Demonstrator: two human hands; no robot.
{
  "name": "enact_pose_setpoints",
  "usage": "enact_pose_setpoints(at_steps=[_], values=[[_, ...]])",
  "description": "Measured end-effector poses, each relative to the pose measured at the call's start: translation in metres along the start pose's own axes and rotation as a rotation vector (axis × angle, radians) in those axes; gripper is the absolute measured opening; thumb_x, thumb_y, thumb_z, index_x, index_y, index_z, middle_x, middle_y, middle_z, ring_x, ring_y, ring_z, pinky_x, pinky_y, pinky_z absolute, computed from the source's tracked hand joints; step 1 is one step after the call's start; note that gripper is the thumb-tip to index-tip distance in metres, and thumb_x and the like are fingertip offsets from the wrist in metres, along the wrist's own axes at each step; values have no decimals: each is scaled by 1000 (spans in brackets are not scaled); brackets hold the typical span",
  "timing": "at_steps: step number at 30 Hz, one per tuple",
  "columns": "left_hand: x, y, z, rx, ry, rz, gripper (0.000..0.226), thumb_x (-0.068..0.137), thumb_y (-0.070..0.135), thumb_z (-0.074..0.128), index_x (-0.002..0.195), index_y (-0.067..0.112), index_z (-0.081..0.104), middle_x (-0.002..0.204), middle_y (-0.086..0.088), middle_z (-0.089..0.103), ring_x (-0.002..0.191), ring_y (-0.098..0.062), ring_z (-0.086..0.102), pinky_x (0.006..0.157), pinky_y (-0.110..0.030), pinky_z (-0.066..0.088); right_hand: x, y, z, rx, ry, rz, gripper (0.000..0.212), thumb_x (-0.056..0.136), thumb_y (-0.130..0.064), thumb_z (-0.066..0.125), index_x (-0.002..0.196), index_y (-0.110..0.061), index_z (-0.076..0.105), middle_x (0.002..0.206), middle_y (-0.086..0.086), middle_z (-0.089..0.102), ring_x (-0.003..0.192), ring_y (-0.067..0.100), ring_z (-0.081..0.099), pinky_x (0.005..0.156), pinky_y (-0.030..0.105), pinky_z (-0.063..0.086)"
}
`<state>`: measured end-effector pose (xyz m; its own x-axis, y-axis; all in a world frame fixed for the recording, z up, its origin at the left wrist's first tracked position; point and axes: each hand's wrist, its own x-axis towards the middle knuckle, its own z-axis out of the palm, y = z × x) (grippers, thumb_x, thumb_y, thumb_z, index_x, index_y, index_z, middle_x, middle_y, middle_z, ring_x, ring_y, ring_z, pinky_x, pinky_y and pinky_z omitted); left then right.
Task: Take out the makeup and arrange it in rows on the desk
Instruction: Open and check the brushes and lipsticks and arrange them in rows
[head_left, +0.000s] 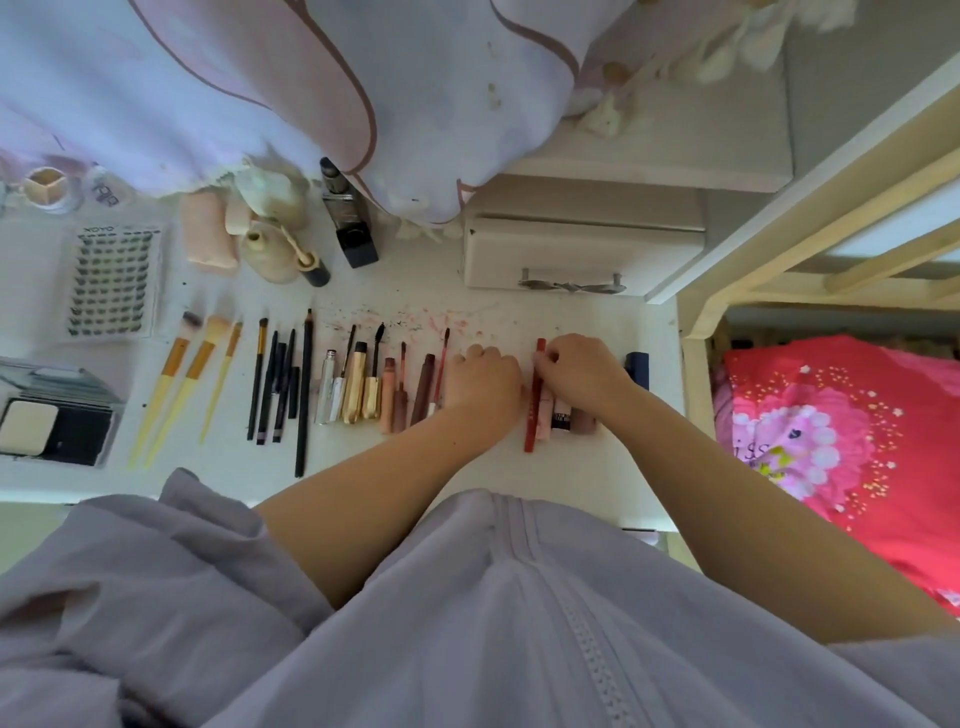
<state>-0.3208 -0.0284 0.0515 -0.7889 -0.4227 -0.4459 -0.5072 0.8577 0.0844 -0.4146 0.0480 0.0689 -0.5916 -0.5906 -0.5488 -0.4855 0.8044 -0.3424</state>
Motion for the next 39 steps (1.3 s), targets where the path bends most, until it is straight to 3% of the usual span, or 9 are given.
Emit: enact_pose_setpoints(at_steps=[5, 11, 15, 18, 22, 24, 26, 32, 39], values=[[-5, 5, 1, -54, 25, -24, 40, 99, 38, 30, 117, 10, 53, 118, -8, 56, 113, -26, 48, 89, -35, 37, 10, -3, -7, 38, 4, 9, 35, 98, -28, 39, 74, -6, 52, 65, 3, 49, 64, 19, 48, 53, 28, 35], [-3, 16, 2, -63, -2, -68, 40, 97, 37, 34, 124, 11, 47, 126, -8, 53, 120, -26, 44, 94, -36, 36, 11, -3, -11, 20, -18, -8, 33, 97, -25, 41, 72, -6, 52, 73, 9, 55, 72, 24, 52, 63, 30, 39], [-8, 14, -3, -119, 72, -49, 35, 97, 33, 35, 116, 10, 51, 118, -8, 57, 113, -26, 48, 89, -34, 36, 8, -3, -11, 80, 9, -7, 42, 98, -33, 38, 73, -4, 56, 75, 12, 61, 73, 26, 57, 67, 32, 45], [-24, 5, -11, -207, 183, 69, 23, 96, 25, 37, 105, 8, 50, 105, -8, 59, 98, -26, 52, 78, -32, 33, 2, -5, -17, 169, -10, 6, 46, 97, -41, 40, 69, -9, 56, 64, 2, 57, 61, 17, 53, 56, 27, 40], [-43, -13, -17, -420, 164, 127, 17, 99, 19, 35, 106, 7, 45, 92, -9, 58, 74, -27, 55, 59, -34, 37, -16, -13, -33, 483, -229, 70, 36, 94, -37, 49, 73, -10, 60, 51, -3, 49, 39, 9, 36, 41, 19, 28], [-49, -19, -20, -472, 157, 129, 23, 101, 22, 32, 113, 8, 46, 99, -7, 59, 81, -27, 59, 64, -38, 46, -27, -20, -38, 534, -332, 35, 33, 94, -35, 49, 76, -10, 60, 49, -3, 45, 36, 8, 30, 39, 19, 24], [-54, -24, -25, -456, 149, 155, 28, 102, 28, 29, 115, 12, 48, 104, -6, 60, 82, -23, 57, 67, -37, 45, -37, -25, -40, 534, -384, -21, 34, 97, -34, 47, 80, -9, 61, 52, -2, 45, 35, 6, 29, 36, 17, 25], [-63, -32, -32, -374, 109, 185, 29, 102, 37, 26, 109, 21, 49, 81, -1, 59, 69, -19, 52, 65, -32, 40, -54, -26, -41, 552, -402, -76, 38, 100, -32, 42, 82, -6, 62, 44, -6, 45, 31, 4, 34, 36, 14, 29], [-66, -33, -26, -433, 62, 250, 30, 100, 40, 32, 111, 23, 54, 74, 5, 54, 66, -16, 51, 62, -33, 42, -60, -13, -26, 583, -385, -4, 38, 100, -34, 42, 80, -8, 62, 48, -5, 43, 39, 9, 28, 43, 22, 23]])
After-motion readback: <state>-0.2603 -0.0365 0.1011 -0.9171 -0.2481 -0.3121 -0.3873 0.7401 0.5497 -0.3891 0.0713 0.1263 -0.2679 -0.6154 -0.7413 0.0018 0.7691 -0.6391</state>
